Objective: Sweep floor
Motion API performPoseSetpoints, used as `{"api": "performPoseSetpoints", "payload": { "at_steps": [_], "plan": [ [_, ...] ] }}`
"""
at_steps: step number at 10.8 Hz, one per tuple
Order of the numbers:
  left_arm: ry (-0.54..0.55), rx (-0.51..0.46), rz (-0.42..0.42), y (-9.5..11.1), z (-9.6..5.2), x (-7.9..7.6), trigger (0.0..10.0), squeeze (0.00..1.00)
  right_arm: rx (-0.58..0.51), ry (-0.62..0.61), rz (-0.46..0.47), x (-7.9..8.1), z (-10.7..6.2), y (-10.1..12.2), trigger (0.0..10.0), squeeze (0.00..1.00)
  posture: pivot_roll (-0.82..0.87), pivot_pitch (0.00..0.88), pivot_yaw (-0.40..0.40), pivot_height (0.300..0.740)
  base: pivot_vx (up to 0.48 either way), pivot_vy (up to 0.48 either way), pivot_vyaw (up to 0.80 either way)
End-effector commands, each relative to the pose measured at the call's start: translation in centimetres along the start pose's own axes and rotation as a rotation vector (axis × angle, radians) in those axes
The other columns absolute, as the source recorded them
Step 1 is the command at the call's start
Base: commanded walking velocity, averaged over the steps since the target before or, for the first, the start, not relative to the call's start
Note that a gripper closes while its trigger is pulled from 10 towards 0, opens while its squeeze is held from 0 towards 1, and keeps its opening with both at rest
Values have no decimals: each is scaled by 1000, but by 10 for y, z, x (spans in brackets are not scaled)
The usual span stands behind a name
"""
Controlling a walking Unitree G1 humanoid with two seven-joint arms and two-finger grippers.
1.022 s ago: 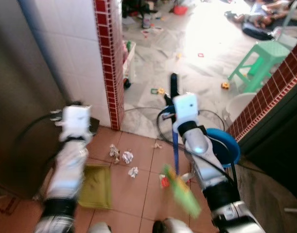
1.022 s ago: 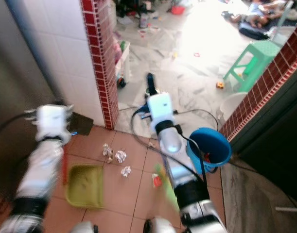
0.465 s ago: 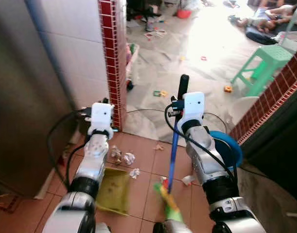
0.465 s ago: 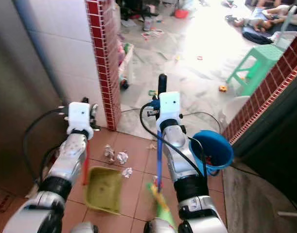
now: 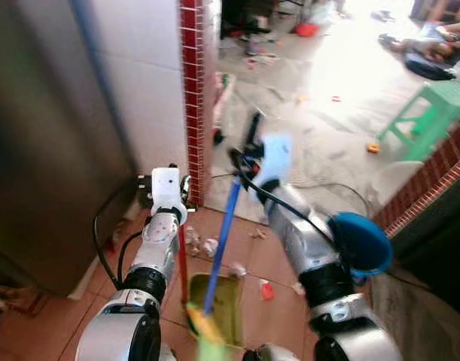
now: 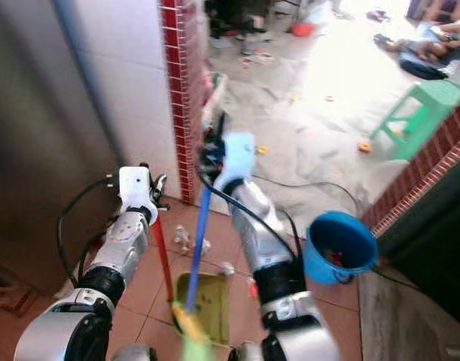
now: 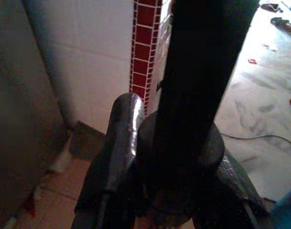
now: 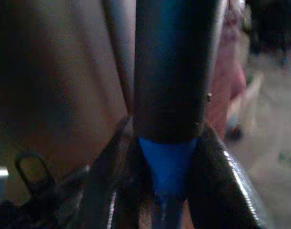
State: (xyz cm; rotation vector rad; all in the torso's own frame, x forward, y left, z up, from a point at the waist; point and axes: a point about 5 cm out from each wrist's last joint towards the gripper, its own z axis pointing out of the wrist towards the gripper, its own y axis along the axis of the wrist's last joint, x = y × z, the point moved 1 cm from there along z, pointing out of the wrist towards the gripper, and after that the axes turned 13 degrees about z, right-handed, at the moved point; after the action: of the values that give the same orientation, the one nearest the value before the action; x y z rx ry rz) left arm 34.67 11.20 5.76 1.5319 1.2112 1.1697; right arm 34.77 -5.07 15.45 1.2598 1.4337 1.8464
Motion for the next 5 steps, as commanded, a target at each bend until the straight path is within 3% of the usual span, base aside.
{"api": "performPoseSetpoints", "payload": {
  "at_steps": [1, 2, 3, 5],
  "plan": [
    [-75, 103, -64, -21, -6, -20, 10000, 0, -167, 91, -138, 13, 5, 46, 10000, 0, -69, 12, -59, 740, 0, 0, 0],
    [-83, 101, -60, -22, -7, -22, 10000, 0, -236, 113, -188, 13, 6, 67, 10000, 0, -66, 26, -54, 740, 0, 0, 0],
    [-99, 92, -46, -23, -9, -24, 10000, 0, -335, 107, -332, 7, 7, 97, 10000, 0, -63, 48, -50, 740, 0, 0, 0],
    [-101, 102, -36, -29, -13, -25, 10000, 0, -389, 18, -487, -10, 4, 107, 10000, 0, -41, 76, -55, 740, 0, 0, 0]
  ]
}}
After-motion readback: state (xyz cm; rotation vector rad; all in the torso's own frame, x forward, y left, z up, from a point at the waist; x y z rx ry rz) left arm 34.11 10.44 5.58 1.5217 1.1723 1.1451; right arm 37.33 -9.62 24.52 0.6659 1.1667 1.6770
